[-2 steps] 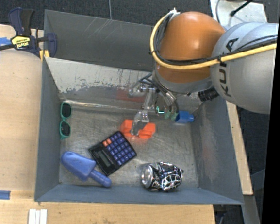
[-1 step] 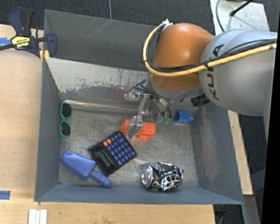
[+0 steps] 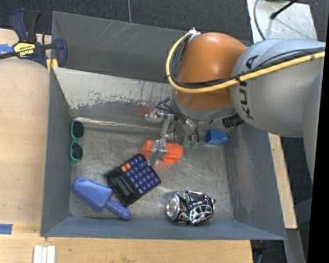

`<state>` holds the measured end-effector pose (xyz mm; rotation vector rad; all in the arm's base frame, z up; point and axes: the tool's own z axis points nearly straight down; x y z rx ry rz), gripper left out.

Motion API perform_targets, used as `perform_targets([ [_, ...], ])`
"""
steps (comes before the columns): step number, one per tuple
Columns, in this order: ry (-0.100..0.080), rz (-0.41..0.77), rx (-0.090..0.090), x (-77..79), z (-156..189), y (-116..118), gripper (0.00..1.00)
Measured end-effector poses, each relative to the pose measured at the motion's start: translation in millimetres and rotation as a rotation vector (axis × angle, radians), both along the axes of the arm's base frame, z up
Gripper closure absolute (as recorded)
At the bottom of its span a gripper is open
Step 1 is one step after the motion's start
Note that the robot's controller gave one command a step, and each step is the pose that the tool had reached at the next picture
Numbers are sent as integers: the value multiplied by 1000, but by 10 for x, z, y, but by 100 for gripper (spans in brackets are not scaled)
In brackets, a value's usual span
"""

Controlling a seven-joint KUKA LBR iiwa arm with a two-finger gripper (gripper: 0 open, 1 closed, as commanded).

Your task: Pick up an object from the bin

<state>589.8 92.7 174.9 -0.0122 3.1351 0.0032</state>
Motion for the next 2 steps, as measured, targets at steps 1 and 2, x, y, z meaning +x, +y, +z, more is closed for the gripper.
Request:
perform_targets([
  [1, 13, -14, -5, 5, -43, -402, 0],
  [2, -9, -13, 3, 81, -268, -452, 0],
])
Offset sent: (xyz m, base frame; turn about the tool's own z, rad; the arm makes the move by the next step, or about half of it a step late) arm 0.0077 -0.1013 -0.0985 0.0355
